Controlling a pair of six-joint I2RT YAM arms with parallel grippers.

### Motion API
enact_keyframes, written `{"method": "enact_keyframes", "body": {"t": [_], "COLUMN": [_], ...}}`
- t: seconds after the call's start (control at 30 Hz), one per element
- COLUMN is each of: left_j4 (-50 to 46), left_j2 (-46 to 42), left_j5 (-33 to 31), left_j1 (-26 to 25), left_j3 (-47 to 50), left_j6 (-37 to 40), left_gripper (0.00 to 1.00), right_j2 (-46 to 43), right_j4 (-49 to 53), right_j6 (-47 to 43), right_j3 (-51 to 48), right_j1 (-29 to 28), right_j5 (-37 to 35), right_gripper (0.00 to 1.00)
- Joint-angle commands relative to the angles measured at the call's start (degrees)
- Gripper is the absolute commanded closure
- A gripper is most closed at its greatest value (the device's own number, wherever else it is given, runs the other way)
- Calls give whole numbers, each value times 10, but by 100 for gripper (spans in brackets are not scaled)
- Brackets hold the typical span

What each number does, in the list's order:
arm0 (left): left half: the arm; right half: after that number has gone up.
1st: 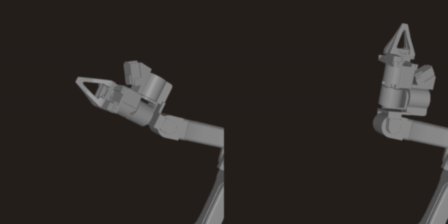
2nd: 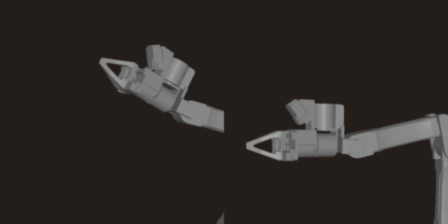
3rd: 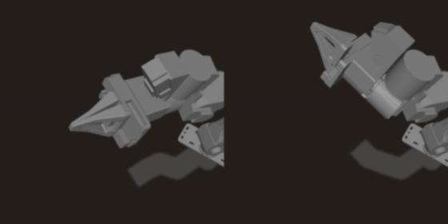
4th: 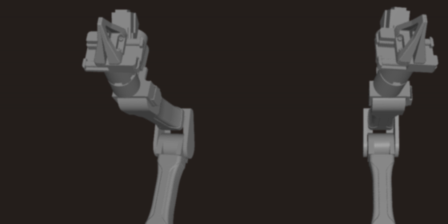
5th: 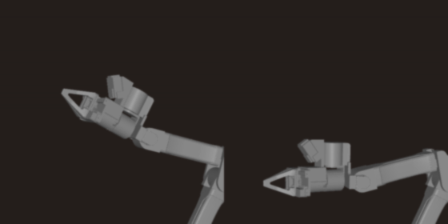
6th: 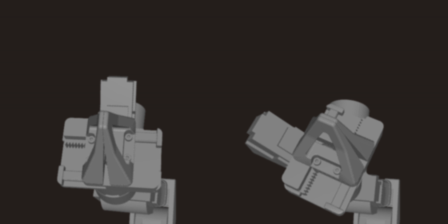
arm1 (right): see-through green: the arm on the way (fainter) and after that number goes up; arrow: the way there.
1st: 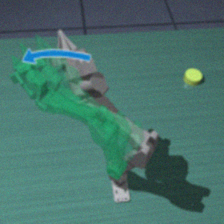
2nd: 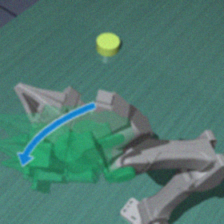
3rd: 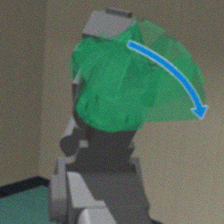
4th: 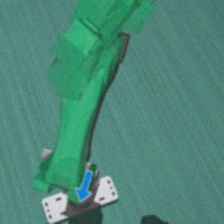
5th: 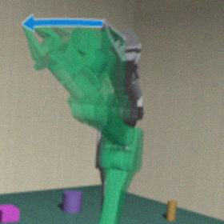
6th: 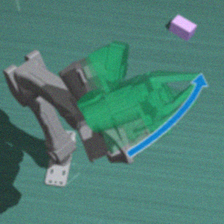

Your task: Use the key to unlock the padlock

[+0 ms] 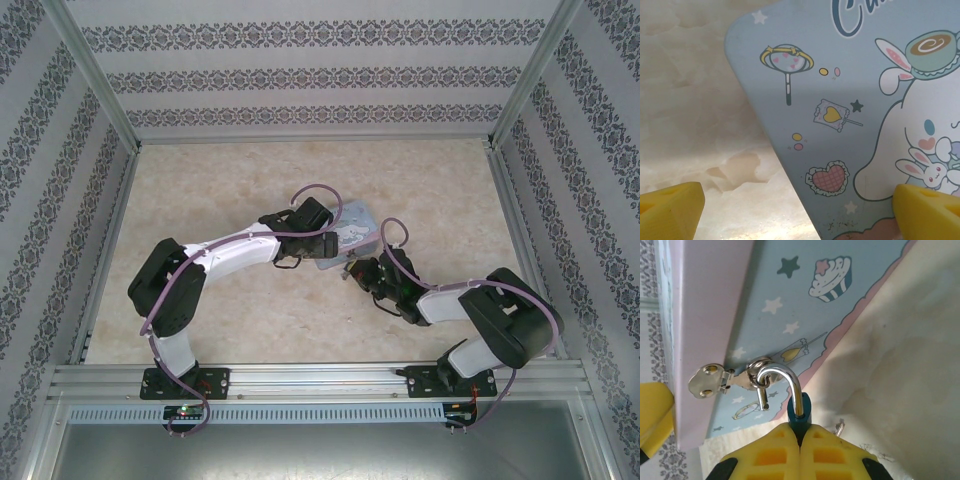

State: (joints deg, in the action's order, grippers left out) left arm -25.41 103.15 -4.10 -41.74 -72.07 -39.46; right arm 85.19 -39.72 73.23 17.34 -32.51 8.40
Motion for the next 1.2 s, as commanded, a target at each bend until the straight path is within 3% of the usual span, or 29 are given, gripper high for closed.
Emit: {"method": "enact_keyframes", "body": {"t": [0.0, 0.23, 0.57, 0.87, 1.17], "left_j4": [-51, -53, -57, -69, -71], "left_j2": [35, 52, 78, 76, 20], "left_j5": [-3, 2, 3, 3, 26], "left_j1": [-7, -8, -7, -5, 1], "left_j3": [31, 30, 15, -6, -25], "left_j6": [2, 10, 14, 22, 29], "left_gripper": [4, 6, 8, 5, 0], "right_j2": [-7, 4, 19, -25, -92], "right_j4": [-7, 6, 92, 101, 133], "right_j6": [32, 6, -87, -103, -105], "right_j3": [-6, 15, 75, 27, -49], "right_j1": [5, 56, 204, 279, 341], "right_j5": [-56, -14, 124, 147, 152], "right_gripper": [100, 100, 100, 100, 98]}}
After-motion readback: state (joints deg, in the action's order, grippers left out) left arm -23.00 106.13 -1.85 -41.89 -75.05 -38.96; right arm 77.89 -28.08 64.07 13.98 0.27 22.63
